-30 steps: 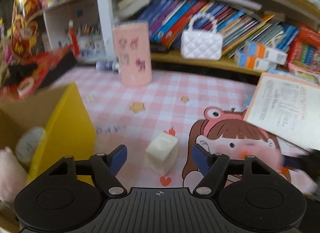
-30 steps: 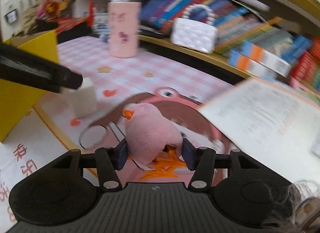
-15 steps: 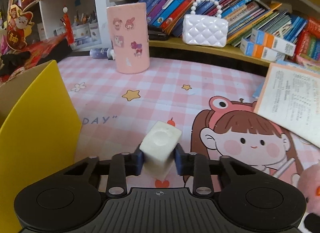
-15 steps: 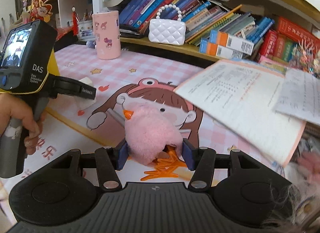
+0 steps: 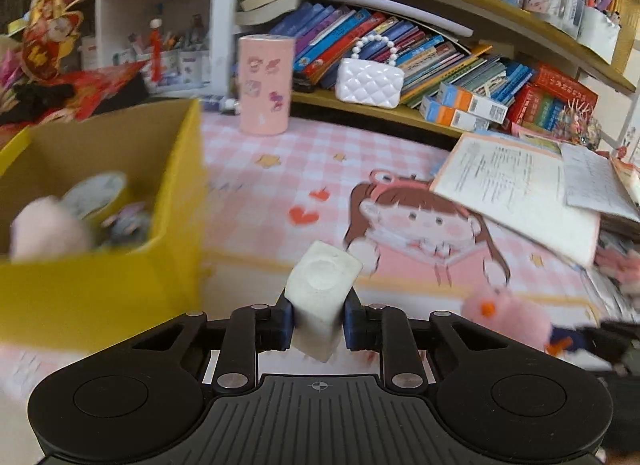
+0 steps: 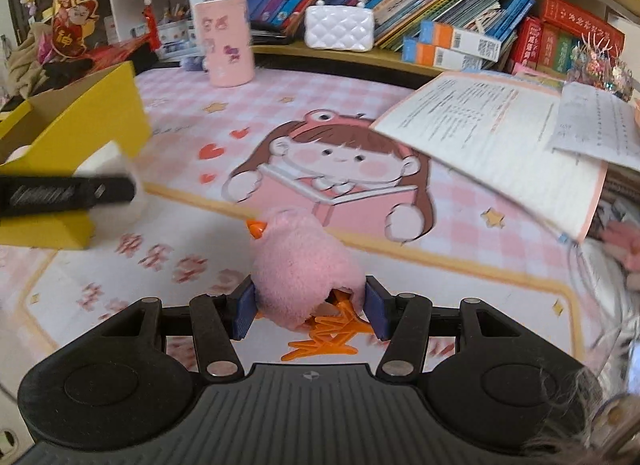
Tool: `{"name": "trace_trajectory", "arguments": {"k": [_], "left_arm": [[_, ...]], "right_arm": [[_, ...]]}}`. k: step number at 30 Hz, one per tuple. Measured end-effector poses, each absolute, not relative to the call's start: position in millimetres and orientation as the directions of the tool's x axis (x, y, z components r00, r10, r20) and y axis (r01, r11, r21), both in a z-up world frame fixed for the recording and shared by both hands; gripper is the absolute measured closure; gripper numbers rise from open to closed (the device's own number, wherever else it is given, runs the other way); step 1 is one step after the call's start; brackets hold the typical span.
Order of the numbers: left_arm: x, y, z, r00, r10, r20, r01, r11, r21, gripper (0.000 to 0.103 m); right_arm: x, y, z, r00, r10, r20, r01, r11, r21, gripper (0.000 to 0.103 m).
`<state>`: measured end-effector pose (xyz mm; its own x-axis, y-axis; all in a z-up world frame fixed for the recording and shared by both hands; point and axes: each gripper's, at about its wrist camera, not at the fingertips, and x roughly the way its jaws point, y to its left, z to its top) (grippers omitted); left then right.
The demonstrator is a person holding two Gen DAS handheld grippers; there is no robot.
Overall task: Organize objects
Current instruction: 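Carry the chick in the right tool while the left tool carries the white cube over the box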
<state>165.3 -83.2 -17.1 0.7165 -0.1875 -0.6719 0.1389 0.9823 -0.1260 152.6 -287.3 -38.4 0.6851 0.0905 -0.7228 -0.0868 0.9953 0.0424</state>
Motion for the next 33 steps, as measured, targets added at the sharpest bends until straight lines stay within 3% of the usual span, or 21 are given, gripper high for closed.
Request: {"name": "trace_trajectory", "arguments": {"k": [18, 33], "left_arm": [[40.4, 65.6, -7.5, 0.74, -0.063, -0.67, -0.009, 0.995, -0.103, 0.082], [6.3, 118.8, 1.1, 0.775, -0.09, -0.626, 0.048, 0.995, -0.083, 0.082]], "right_arm": [[70.9, -134.2, -25.3, 0.66, 0.221, -0.718, -0.237, 0.968, 0.081, 0.051], [31.6, -59.5, -13.9, 0.695, 0.185, -0.695, -0.235, 0.972, 0.023, 0.051]]}}
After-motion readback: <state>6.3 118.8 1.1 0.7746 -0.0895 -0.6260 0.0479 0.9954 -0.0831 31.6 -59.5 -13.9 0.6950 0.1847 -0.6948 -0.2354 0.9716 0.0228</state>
